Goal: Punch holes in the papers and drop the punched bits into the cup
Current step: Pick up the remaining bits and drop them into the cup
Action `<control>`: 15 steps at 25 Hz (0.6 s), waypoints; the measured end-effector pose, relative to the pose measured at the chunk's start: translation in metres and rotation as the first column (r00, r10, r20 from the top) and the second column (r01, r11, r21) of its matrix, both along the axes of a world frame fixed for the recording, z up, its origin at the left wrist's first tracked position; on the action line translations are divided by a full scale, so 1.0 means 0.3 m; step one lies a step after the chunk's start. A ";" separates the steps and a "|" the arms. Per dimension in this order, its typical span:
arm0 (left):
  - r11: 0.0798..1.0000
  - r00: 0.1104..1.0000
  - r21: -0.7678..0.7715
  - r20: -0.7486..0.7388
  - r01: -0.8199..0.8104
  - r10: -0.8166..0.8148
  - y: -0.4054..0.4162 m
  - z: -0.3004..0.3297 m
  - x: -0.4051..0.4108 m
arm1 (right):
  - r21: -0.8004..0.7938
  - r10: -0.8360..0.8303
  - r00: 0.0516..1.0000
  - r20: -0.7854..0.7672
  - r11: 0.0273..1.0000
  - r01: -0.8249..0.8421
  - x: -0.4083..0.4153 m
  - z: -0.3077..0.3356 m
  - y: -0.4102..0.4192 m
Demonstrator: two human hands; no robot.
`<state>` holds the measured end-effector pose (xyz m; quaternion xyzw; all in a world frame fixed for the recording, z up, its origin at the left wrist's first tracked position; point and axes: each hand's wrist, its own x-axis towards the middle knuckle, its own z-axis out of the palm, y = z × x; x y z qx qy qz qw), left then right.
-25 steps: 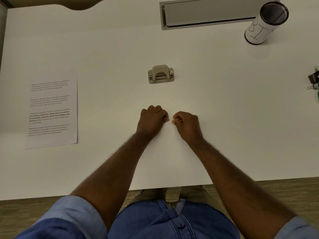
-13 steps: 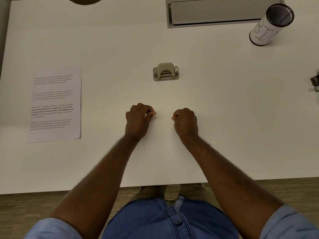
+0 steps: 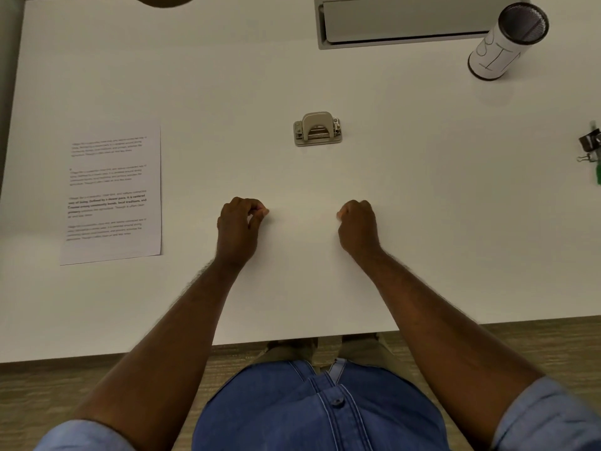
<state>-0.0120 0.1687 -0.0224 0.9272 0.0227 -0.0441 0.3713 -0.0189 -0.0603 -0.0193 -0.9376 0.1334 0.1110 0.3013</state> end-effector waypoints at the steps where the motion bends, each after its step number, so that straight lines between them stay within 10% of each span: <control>1: 0.999 1.000 -0.037 0.018 0.011 -0.010 0.005 0.000 -0.003 | 0.066 -0.104 0.994 -0.028 0.992 0.106 0.002 0.001 -0.023; 4: 0.988 1.000 -0.153 0.005 -0.025 0.026 -0.006 0.004 -0.018 | 0.386 -0.486 0.835 -0.258 0.740 0.550 -0.007 0.033 -0.094; 7: 0.958 0.992 -0.264 -0.084 -0.115 0.096 -0.053 0.022 -0.012 | 0.536 -0.522 0.793 -0.314 0.592 0.602 -0.002 0.078 -0.174; 11: 0.946 0.984 -0.300 -0.157 -0.127 0.083 -0.152 0.062 0.028 | 0.292 -0.234 0.970 -0.060 0.926 0.241 0.026 0.089 -0.178; 15: 0.915 0.968 -0.371 -0.238 -0.160 0.073 -0.228 0.067 0.014 | 0.244 -0.015 1.000 0.026 0.970 0.008 0.007 0.007 -0.107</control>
